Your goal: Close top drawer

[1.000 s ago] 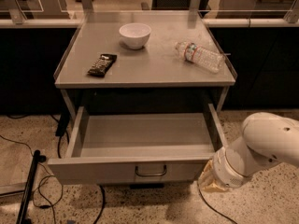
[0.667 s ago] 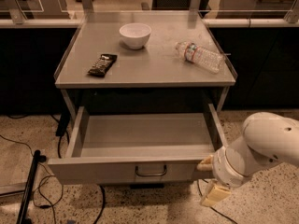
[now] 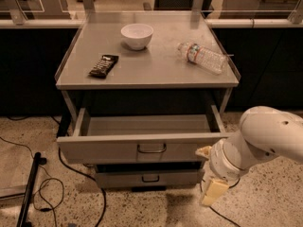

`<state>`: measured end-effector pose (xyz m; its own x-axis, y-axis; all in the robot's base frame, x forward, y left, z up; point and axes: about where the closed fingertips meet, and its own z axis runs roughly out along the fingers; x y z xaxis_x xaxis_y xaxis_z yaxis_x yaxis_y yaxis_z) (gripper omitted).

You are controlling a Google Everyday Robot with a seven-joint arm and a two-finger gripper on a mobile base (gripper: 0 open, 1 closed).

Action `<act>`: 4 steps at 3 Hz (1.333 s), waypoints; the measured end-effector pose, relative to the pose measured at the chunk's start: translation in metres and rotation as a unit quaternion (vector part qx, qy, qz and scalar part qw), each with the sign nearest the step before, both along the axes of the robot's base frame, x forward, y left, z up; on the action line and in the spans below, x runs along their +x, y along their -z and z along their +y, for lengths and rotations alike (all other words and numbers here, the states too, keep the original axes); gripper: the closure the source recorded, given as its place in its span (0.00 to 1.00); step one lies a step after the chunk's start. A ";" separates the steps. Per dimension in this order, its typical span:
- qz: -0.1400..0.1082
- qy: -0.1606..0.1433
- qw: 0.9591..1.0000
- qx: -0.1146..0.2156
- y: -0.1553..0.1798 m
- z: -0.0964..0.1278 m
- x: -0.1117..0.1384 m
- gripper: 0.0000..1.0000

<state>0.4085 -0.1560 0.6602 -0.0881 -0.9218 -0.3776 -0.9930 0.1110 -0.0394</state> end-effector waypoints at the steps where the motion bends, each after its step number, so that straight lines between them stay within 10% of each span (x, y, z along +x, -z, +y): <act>1: -0.011 -0.012 1.000 0.009 -0.010 0.011 0.029 0.42; 4: -0.035 -0.007 0.999 -0.011 -0.018 0.026 0.207 1.00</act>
Offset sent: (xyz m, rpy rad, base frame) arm 0.1781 0.0581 0.0533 0.0397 -0.1227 0.1149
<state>0.6152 -0.1300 0.6780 -0.0489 -0.9311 -0.3615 -0.9891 0.0954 -0.1120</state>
